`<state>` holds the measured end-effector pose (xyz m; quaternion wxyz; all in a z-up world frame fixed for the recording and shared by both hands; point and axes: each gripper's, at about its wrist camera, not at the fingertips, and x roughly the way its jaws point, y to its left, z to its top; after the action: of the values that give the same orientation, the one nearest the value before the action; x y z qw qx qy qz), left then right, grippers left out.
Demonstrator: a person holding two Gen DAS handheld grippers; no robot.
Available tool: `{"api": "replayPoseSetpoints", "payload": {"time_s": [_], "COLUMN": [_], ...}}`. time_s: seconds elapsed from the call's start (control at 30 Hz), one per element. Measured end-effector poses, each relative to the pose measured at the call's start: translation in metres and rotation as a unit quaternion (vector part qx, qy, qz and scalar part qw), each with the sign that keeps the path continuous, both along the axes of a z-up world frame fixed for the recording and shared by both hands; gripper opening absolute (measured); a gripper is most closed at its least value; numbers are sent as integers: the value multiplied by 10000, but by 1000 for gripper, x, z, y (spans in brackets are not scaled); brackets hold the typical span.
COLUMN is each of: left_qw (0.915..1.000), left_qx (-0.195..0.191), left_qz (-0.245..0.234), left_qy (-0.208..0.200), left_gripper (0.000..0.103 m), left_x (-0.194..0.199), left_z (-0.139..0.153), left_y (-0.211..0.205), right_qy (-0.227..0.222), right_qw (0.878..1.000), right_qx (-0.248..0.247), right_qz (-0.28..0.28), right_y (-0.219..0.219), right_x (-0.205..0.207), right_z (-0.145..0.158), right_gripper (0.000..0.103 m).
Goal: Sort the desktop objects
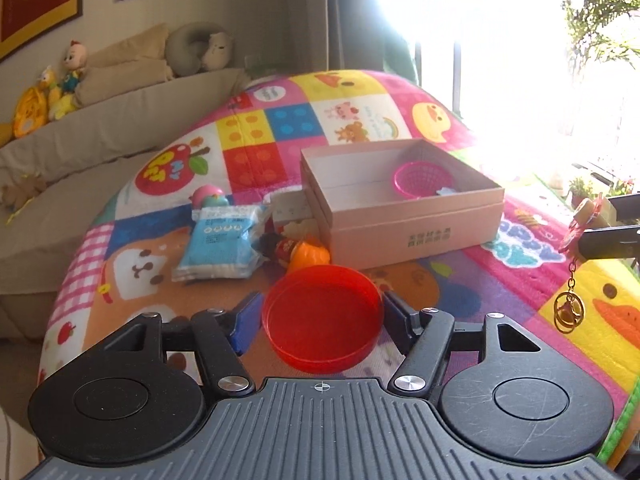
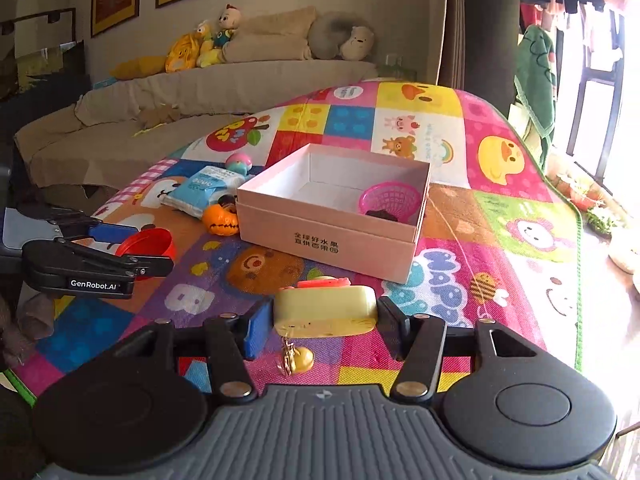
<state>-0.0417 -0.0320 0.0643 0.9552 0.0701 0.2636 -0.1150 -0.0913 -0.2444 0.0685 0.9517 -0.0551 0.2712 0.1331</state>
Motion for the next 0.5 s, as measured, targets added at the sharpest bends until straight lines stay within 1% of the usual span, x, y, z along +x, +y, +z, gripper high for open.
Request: {"api": "replayPoseSetpoints", "payload": {"time_s": [0.1, 0.17, 0.23, 0.3, 0.4, 0.5], "left_qw": [9990, 9976, 9962, 9954, 9948, 9950], "left_qx": [-14, -19, -7, -23, -123, -97], "left_qz": [-143, -226, -287, -302, -386, -396], "left_qy": [-423, -660, -828, -911, -933, -909], "left_gripper": [69, 69, 69, 69, 69, 71], "left_x": [7, 17, 32, 53, 88, 121], "left_z": [24, 38, 48, 55, 58, 52], "left_y": [-7, -13, -20, -30, -49, -66], "right_qy": [-393, -632, -873, -1105, -1176, -1093], "right_qw": [9992, 9980, 9961, 9938, 9927, 9932], "right_qx": [-104, -19, 69, 77, 128, 139], "right_qz": [-11, -29, -59, -136, -250, -379], "right_y": [-2, -7, -12, -16, -21, -22], "right_x": [0, 5, 12, 23, 51, 88], "right_z": [31, 56, 79, 96, 111, 113], "right_gripper": [56, 56, 56, 56, 56, 56]}}
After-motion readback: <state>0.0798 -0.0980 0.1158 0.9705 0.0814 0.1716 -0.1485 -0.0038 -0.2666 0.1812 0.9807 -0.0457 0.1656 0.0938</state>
